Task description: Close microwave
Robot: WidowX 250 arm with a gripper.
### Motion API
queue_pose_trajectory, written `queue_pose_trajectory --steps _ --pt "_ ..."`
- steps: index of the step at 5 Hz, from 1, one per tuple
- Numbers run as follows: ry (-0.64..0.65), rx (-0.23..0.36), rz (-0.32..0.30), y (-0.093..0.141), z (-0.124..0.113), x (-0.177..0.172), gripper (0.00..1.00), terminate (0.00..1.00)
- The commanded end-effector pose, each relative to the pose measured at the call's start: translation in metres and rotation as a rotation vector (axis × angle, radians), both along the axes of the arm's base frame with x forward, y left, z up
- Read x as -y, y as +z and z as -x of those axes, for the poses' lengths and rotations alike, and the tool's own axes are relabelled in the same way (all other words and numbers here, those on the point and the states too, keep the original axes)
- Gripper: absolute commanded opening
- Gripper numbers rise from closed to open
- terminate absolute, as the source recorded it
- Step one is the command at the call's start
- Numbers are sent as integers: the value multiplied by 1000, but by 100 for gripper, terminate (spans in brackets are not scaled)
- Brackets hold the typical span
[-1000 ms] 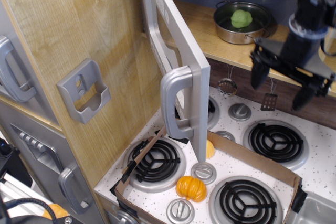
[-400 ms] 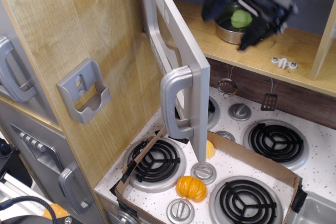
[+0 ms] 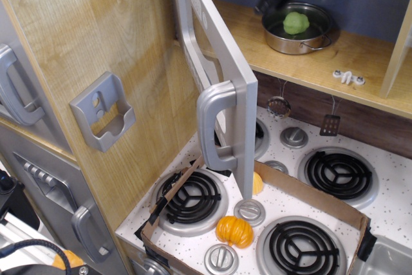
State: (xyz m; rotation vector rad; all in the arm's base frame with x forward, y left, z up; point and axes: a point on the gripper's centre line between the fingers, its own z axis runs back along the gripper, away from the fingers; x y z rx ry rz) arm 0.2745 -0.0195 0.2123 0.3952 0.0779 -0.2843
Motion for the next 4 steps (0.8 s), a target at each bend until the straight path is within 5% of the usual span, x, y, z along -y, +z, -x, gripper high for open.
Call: queue_pose_trajectory --steps 1,2,4 --pt "32 58 33 -3 31 -23 100 0" --pt "29 77 80 -27 38 -33 100 0" --pt "11 250 187 -65 31 -40 100 0"
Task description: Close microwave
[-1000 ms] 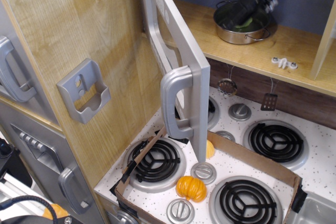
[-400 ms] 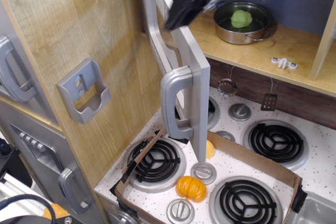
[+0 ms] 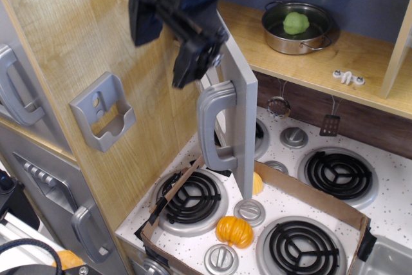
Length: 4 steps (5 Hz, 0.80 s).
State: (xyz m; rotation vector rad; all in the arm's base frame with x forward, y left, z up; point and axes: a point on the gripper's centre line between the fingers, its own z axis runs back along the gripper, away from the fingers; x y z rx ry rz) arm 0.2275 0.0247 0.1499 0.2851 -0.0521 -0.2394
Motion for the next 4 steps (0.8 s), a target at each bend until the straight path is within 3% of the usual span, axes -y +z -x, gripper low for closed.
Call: queue_pose_trajectory --steps 1,2,3,4 --pt "11 256 103 -10 -29 10 100 0" --pt "-72 501 138 -16 -39 17 100 0" --pt "-127 613 171 -20 -54 22 100 0" --pt "-285 771 177 -22 -71 30 100 0"
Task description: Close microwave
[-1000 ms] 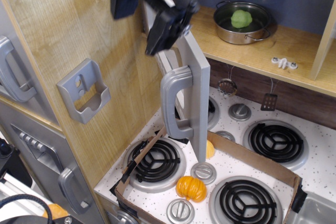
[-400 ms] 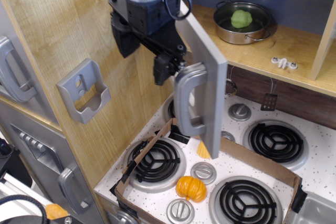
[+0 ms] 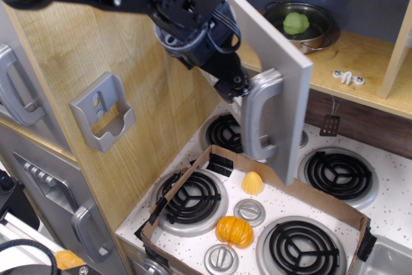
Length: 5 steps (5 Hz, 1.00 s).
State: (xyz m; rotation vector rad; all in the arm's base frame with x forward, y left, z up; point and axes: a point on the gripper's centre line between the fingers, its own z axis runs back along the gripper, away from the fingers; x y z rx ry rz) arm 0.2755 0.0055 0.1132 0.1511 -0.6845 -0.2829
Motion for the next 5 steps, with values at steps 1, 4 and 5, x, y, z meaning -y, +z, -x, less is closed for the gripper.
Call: queue_pose_trajectory --steps 1,4,5 --pt "-164 211 -32 17 -41 22 100 0" --pt "-230 147 -6 21 -92 49 100 0" --pt "-248 137 0 19 -103 56 100 0"
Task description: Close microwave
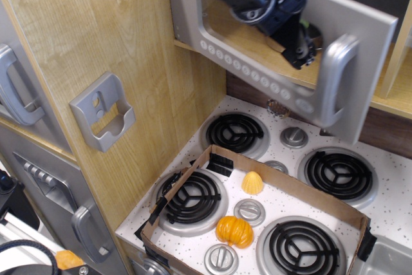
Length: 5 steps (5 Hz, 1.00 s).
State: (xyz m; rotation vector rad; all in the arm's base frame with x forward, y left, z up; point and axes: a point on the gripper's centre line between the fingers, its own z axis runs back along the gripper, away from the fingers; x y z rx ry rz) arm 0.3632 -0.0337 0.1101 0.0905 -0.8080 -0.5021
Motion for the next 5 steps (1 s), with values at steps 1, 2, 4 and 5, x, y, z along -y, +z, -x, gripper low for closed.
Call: queue_pose_trajectory --steps 1,2,4,5 --pt "-30 29 -2 25 -23 21 100 0" --pt "-44 27 -13 28 -29 24 100 0" --pt "-74 50 -26 32 -36 28 100 0" --pt "-110 83 -45 36 -42 31 100 0"
